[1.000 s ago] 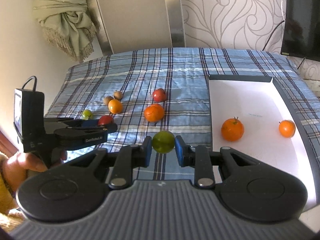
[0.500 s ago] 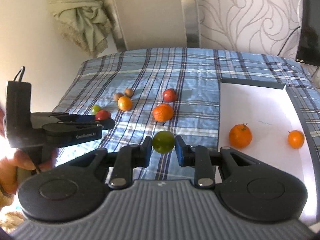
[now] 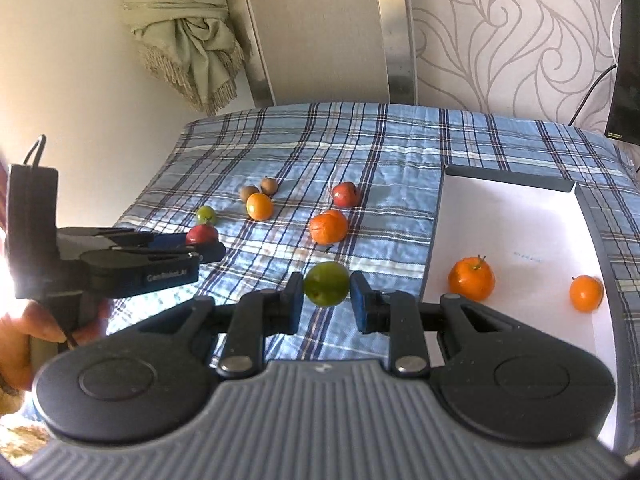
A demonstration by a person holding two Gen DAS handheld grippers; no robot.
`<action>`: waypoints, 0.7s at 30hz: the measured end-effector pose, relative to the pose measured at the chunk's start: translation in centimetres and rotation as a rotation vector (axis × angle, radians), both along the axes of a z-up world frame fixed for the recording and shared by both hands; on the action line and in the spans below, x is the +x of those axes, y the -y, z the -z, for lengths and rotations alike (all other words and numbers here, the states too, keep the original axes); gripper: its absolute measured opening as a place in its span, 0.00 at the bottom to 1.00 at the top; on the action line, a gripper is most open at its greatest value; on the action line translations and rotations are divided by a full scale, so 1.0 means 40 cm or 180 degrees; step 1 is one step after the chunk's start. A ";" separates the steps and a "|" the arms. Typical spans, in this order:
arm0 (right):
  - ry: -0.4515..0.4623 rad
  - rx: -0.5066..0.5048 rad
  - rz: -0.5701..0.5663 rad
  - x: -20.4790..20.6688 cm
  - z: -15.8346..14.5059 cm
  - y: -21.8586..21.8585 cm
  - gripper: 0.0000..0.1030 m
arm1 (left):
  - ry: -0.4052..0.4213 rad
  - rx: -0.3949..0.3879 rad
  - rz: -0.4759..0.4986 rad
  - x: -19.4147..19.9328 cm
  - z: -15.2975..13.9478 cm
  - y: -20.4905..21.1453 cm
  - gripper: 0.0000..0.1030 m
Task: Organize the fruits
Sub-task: 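Carry the red apple in the left tool and the lime in the right tool to the tray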
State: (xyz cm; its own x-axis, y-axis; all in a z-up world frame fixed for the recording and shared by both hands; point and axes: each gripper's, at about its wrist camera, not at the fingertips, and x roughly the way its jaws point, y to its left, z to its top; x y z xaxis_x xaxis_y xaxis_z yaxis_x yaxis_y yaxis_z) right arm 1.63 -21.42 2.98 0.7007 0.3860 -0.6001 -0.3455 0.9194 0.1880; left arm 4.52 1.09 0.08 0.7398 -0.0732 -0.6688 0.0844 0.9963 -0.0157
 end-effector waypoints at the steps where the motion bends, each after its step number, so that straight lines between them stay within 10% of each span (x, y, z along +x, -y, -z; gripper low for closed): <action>1: 0.0004 0.0011 0.0000 -0.002 0.001 0.007 0.27 | -0.0003 0.0011 0.0002 -0.004 0.000 0.007 0.38; 21: 0.0038 0.0184 0.0071 -0.042 0.011 0.140 0.27 | -0.0037 0.0120 0.0051 -0.060 -0.008 0.132 0.38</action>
State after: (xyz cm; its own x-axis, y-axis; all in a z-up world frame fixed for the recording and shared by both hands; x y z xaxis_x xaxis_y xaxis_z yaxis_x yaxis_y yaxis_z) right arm -0.06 -27.01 2.56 0.7165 0.4041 -0.5687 -0.3277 0.9146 0.2370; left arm 2.13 -4.17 0.41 0.7310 -0.0595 -0.6798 0.1003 0.9947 0.0207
